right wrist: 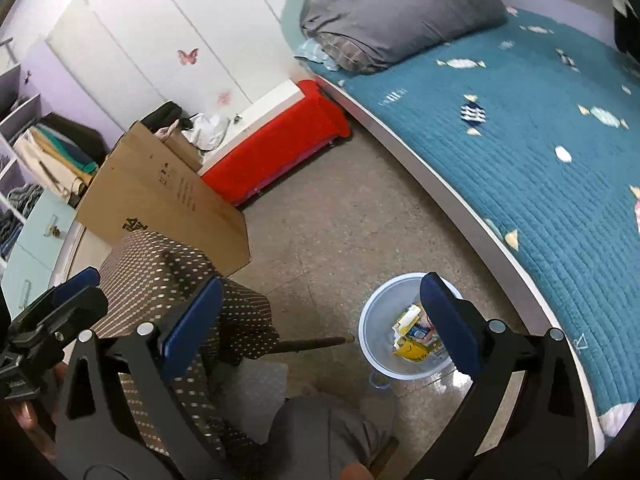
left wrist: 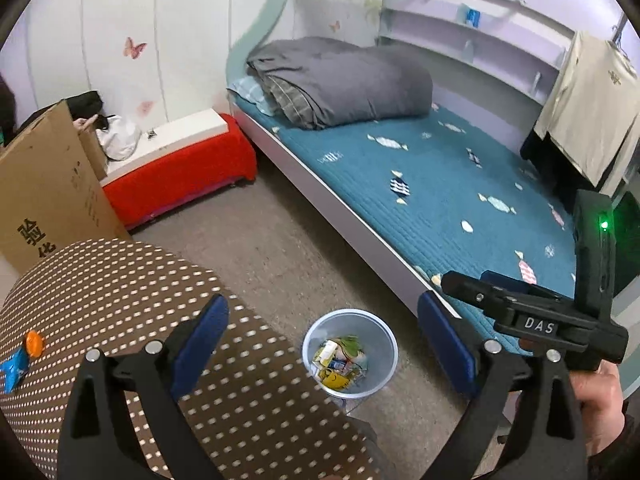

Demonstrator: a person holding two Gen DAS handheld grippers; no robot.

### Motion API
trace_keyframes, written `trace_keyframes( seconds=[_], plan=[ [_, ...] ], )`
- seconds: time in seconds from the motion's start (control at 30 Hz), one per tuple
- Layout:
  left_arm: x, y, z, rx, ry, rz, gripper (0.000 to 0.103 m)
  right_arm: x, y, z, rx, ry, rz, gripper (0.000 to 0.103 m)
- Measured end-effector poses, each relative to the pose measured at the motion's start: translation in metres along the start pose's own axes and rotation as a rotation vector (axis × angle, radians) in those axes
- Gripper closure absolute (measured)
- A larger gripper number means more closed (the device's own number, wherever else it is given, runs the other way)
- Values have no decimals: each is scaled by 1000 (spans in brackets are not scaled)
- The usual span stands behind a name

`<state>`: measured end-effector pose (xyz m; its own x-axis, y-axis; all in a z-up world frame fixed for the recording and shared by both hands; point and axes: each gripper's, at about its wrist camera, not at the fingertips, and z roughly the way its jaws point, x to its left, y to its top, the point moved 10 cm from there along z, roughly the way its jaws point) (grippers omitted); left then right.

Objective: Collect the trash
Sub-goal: 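Move both open tools back over the table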

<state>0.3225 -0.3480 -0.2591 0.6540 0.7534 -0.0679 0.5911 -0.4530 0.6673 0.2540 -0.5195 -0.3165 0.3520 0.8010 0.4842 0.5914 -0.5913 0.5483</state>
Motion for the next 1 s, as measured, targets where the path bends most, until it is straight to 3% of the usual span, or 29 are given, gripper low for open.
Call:
trace_keyframes(
  seconds=[0.57, 1.0],
  plan=[
    [124, -25, -83, -125, 156, -125, 8, 140, -2, -12, -17, 63, -264, 6],
    [257, -81, -125, -139, 303, -250, 8, 266, -39, 42, 78, 153, -484, 6]
  ],
)
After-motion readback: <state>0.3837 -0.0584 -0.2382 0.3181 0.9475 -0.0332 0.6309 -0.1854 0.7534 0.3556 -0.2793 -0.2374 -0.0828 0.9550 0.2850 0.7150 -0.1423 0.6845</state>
